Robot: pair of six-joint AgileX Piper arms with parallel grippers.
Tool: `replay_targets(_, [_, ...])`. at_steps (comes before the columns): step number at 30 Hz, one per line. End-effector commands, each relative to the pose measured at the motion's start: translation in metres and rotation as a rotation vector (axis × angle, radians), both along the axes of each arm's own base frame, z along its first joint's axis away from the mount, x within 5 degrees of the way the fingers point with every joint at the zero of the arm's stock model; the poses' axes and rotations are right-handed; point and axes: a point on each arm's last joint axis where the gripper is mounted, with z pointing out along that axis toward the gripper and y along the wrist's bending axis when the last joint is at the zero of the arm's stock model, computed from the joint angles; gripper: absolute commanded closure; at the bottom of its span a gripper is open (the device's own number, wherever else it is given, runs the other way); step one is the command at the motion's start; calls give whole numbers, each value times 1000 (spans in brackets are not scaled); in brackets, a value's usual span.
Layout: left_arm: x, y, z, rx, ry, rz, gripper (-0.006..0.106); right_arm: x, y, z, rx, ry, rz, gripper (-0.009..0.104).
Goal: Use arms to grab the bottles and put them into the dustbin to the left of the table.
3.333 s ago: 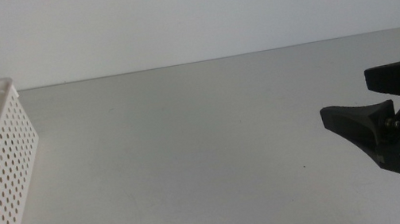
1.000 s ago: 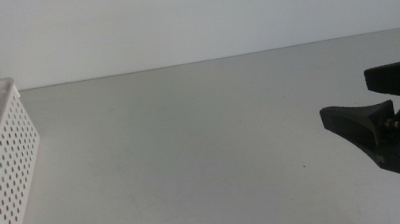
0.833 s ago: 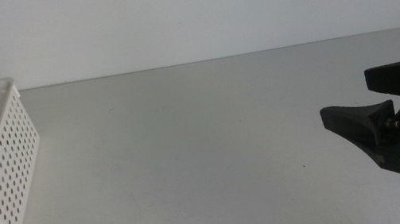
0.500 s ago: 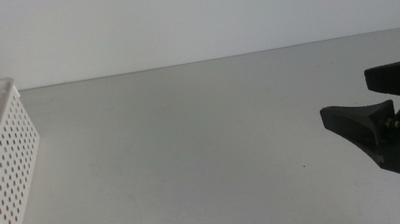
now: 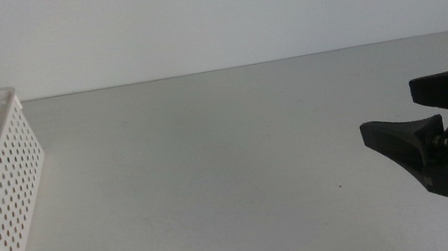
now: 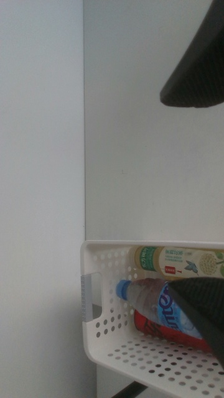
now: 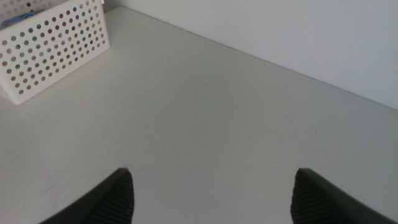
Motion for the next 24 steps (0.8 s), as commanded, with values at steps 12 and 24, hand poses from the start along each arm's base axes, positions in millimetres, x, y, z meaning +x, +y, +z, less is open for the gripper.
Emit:
replay_targets(12, [-11,-1,17,-25,-157,-1,7,-40,-48,31,40,-321,-155,31])
replay_targets(24, [-63,2,-60,-58,-473,23,7,-93,-91,-52,1,-412,-473,31])
